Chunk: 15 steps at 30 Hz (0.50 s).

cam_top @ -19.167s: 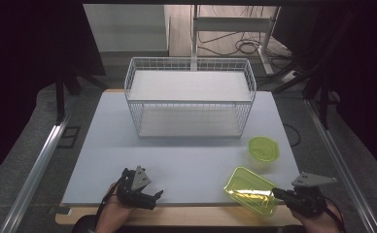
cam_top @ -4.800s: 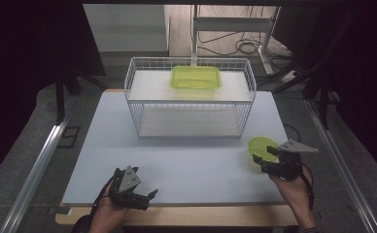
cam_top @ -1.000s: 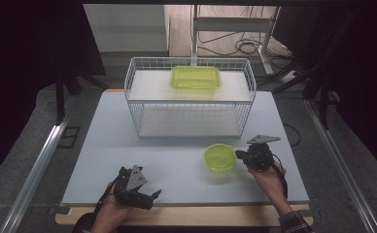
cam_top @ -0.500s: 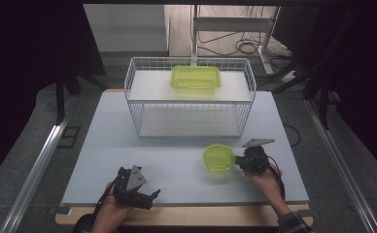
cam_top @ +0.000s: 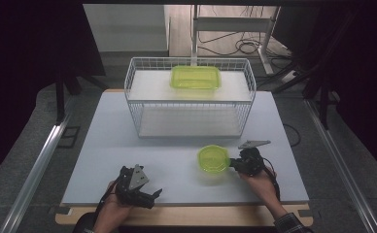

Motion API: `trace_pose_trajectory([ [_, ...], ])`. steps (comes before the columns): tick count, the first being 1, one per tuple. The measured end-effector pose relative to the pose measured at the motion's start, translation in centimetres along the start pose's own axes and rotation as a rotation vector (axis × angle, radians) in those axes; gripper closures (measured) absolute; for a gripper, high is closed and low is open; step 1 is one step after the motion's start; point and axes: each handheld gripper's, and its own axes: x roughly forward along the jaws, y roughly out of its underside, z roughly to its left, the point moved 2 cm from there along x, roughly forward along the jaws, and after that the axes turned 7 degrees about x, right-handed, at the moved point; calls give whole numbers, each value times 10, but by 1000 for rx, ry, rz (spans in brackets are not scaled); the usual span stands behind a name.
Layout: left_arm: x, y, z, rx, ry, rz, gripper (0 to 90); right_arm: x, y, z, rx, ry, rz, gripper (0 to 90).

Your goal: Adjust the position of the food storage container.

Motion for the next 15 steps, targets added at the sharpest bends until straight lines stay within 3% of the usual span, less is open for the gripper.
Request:
trace_pose_trajectory([
  [10,-3,3,-2,3,-7,9,22,18,-5,19,-3,-75,15,880],
  [15,-7,6,-3,-7,-13,8,22,28,-10,31,-31,-97,24,878],
])
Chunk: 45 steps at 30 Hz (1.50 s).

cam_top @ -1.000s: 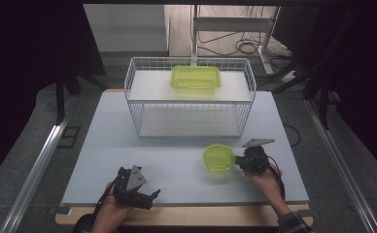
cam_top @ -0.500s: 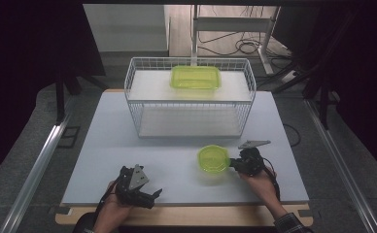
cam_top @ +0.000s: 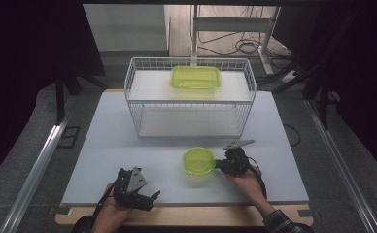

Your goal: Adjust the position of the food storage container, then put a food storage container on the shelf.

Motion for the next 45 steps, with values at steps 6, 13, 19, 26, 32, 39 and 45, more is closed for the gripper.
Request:
trace_pose_trajectory([
  [6,-2,1,-1,1,2,-2,22,5,-3,7,-50,22,4,860],
  [13,-4,1,-1,4,2,-6,22,-27,4,1,-135,132,-33,686],
  [19,-3,0,-2,11,7,-12,22,-49,16,2,-160,156,-97,334],
  [26,-1,0,-2,24,5,-17,22,-50,31,0,-132,118,-93,137],
  [32,-1,1,-2,32,4,-22,21,-48,29,-4,-123,113,-115,70],
  [39,-1,1,-2,38,6,-19,21,-49,28,-8,-101,119,-120,70],
  [45,-1,1,-2,35,9,-19,22,-48,23,-6,-64,105,-110,55],
])
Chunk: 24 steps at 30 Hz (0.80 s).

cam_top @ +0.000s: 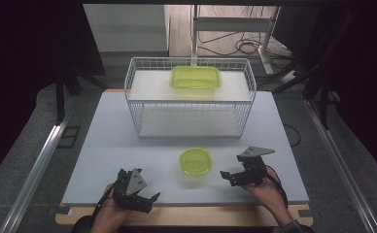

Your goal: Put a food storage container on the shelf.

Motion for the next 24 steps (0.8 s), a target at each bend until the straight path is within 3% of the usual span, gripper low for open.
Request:
trace_pose_trajectory([
  [5,0,0,0,4,4,4,22,-3,-8,3,44,-35,21,162],
  [8,1,0,0,3,4,5,22,-5,-15,5,61,-77,17,256],
  [12,1,0,0,6,2,7,22,-3,-22,4,96,-122,-1,318],
  [17,1,0,0,3,0,6,22,1,-29,0,150,-139,-10,414],
  [21,1,0,-1,4,0,7,21,4,-34,-3,212,-180,-15,468],
  [24,1,0,-1,5,-1,7,21,7,-36,-3,223,-186,-18,503],
])
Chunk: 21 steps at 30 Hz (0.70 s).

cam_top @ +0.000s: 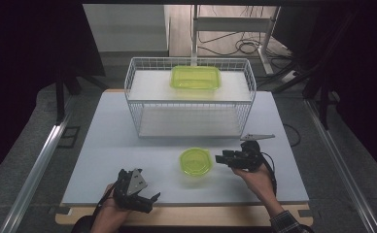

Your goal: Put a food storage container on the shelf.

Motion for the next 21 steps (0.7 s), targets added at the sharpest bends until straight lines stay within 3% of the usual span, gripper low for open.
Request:
trace_pose_trajectory([
  [4,0,0,0,4,2,2,21,5,-3,1,-2,4,6,552],
  [21,0,0,-1,10,6,4,22,32,-7,2,97,-52,79,615],
])
